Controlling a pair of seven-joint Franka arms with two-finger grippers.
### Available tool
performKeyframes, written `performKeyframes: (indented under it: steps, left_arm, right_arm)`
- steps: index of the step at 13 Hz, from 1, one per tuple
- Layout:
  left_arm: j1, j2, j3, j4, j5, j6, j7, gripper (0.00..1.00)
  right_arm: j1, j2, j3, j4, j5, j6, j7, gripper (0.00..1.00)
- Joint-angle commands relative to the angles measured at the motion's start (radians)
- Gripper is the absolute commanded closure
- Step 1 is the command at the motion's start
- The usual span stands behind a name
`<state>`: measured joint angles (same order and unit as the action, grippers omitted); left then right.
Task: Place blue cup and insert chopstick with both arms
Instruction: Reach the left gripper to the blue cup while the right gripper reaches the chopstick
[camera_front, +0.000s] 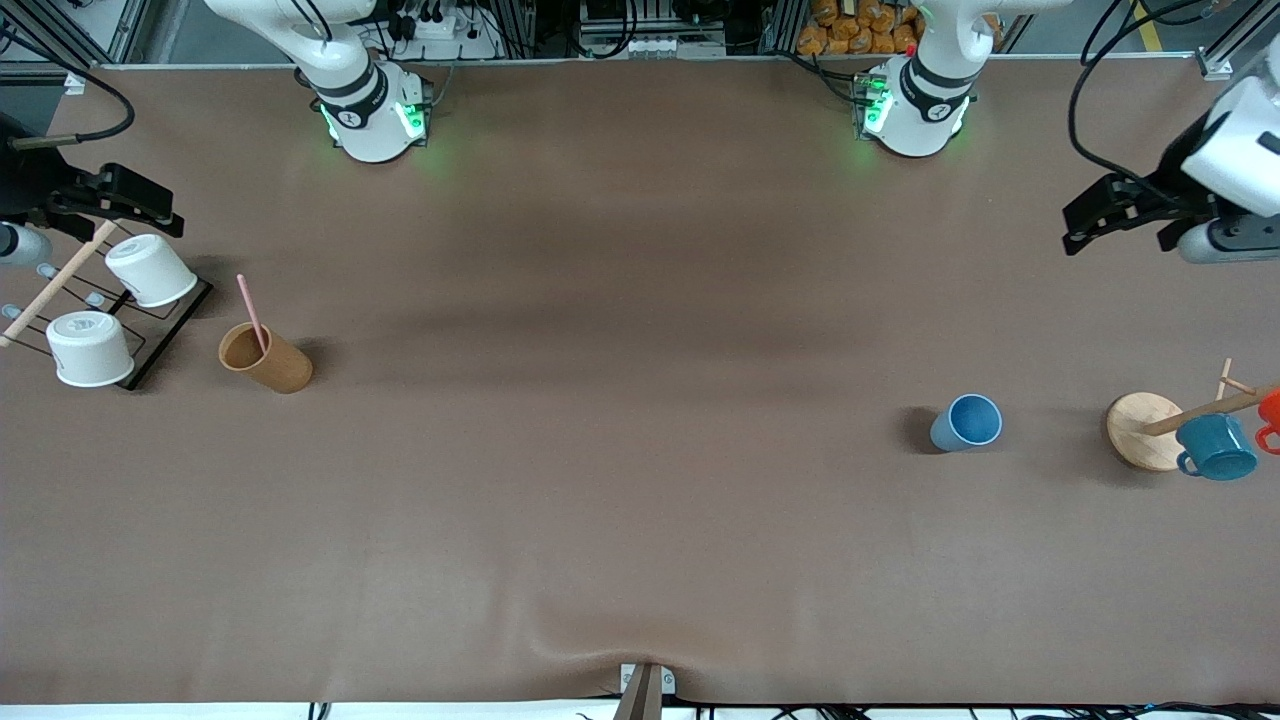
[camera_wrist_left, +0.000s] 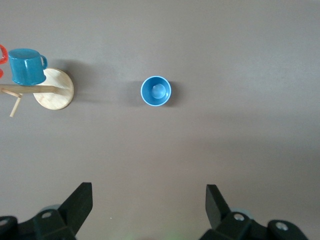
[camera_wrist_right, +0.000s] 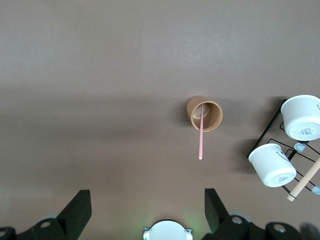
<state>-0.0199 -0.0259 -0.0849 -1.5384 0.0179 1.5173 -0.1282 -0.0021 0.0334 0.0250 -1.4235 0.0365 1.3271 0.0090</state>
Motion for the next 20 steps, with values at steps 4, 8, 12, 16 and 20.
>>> performKeyframes:
  steps: [4, 8, 12, 16, 20]
  left_arm:
    - [0.025, 0.011, 0.007, 0.033, -0.021, -0.019, 0.027, 0.00]
    - [0.018, 0.035, 0.005, 0.015, -0.022, -0.026, 0.025, 0.00]
    - [0.029, 0.087, 0.005, -0.142, -0.016, 0.198, 0.027, 0.00]
    - [0.032, 0.098, 0.007, -0.404, -0.007, 0.499, 0.029, 0.00]
    - [0.097, 0.245, 0.004, -0.468, 0.005, 0.766, 0.071, 0.00]
  right_arm:
    - [0.001, -0.017, -0.011, -0.002, -0.006, 0.001, -0.011, 0.00]
    - [-0.002, -0.006, -0.011, -0.011, -0.010, 0.004, -0.011, 0.00]
    - [-0.004, 0.037, -0.011, -0.044, -0.076, 0.014, -0.010, 0.00]
    - [-0.024, 0.040, -0.013, -0.198, -0.081, 0.090, -0.011, 0.00]
    - [-0.027, 0.037, -0.013, -0.328, -0.095, 0.136, -0.009, 0.00]
